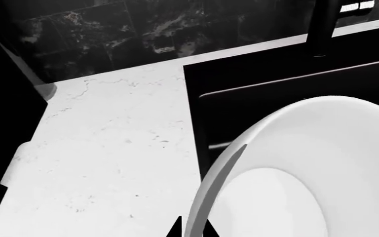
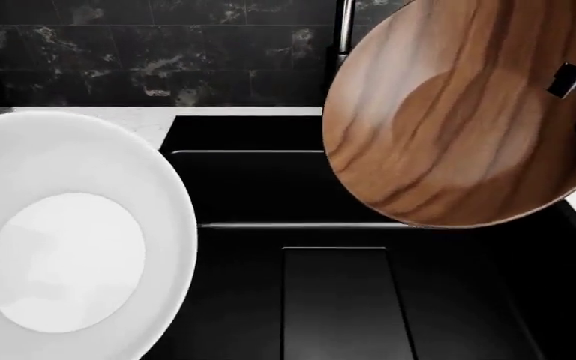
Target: Stack the bowls in the sink.
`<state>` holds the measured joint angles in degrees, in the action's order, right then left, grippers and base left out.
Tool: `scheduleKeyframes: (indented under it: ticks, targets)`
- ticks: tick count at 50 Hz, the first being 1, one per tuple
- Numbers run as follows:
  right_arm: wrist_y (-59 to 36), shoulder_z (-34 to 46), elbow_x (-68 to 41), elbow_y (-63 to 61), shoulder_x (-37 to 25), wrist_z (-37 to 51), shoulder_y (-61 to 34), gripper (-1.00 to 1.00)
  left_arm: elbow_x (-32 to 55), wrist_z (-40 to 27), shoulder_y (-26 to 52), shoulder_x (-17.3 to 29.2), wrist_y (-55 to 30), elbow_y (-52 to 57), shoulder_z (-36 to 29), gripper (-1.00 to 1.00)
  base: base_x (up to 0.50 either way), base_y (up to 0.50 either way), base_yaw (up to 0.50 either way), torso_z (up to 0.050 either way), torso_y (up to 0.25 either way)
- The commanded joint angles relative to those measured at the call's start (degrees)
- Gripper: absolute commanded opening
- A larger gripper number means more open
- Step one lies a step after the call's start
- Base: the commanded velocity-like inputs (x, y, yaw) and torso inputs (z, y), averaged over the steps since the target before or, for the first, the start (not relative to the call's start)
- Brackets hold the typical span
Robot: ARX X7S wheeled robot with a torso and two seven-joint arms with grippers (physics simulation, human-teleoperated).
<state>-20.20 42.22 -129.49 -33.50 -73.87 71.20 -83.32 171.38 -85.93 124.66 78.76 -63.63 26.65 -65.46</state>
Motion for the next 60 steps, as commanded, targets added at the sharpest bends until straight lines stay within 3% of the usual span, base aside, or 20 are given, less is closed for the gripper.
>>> scheduleKeyframes:
  ticks: [1,29,60]
  targets:
    - [-0.9,-0.3,-2.6,-0.3,0.2,-1.6,-0.1,-1.0,-0.9,-0.6,1.7,0.2,0.6,-1.2,0.6,-1.0,0.0,0.0,0.0,0.0,0.0]
    - [3.0,2.3,-1.1,-0.8,3.8,-7.4,7.3,-1.0,-4.4,0.4,0.4,1.1,1.8,-1.5,0.9,-1.0,0.0,0.0,0.0,0.0,0.0]
    - [-2.3,7.2,-1.8,2.3,10.7,-8.6,9.1,-1.0,-4.2,0.1,0.2,1.6,1.2,-1.5,1.1,-1.0,0.0,0.0,0.0,0.0,0.001]
